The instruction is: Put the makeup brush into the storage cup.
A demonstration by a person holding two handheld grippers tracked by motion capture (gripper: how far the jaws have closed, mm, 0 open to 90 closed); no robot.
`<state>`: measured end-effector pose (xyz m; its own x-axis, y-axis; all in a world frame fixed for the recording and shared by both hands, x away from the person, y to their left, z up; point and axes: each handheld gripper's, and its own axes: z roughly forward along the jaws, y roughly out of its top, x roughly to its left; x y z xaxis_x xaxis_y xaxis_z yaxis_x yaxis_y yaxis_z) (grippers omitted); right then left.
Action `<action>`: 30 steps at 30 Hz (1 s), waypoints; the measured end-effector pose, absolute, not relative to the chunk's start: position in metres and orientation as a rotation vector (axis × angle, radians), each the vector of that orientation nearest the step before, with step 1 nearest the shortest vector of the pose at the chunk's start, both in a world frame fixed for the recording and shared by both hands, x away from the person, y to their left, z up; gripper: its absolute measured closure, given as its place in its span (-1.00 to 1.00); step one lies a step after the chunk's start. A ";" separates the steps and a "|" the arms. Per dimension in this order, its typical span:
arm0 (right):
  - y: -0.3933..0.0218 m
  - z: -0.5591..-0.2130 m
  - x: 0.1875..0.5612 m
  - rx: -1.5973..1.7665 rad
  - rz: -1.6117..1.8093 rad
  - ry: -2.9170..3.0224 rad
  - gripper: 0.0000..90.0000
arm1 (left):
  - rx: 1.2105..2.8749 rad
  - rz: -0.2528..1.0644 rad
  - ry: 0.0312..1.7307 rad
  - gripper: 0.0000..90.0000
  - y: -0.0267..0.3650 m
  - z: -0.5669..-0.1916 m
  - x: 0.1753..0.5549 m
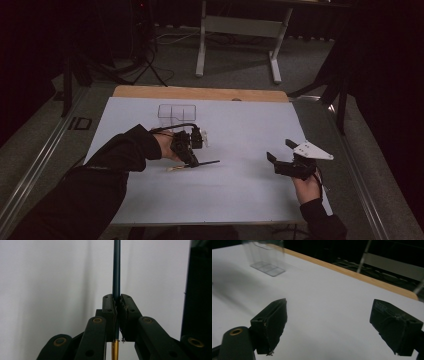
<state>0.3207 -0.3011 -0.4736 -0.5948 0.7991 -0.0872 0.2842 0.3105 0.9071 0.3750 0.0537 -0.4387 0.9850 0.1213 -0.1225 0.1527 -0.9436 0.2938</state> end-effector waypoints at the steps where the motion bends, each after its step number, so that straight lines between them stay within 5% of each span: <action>1: -0.301 -0.474 0.321 0.956 1.255 2.045 -0.69 | 2.827 -0.142 0.202 0.85 0.052 -0.438 0.376; 17: -0.252 -0.460 0.317 0.753 1.200 2.387 -0.68 | 2.865 -0.166 0.185 0.85 0.034 -0.431 0.383; 21: -0.227 -0.458 0.309 0.484 0.958 2.514 -0.32 | 2.858 -0.149 0.200 0.85 0.029 -0.431 0.385; 30: -0.185 -0.459 0.287 0.039 0.605 2.419 0.11 | 2.913 -0.199 0.200 0.85 0.013 -0.433 0.389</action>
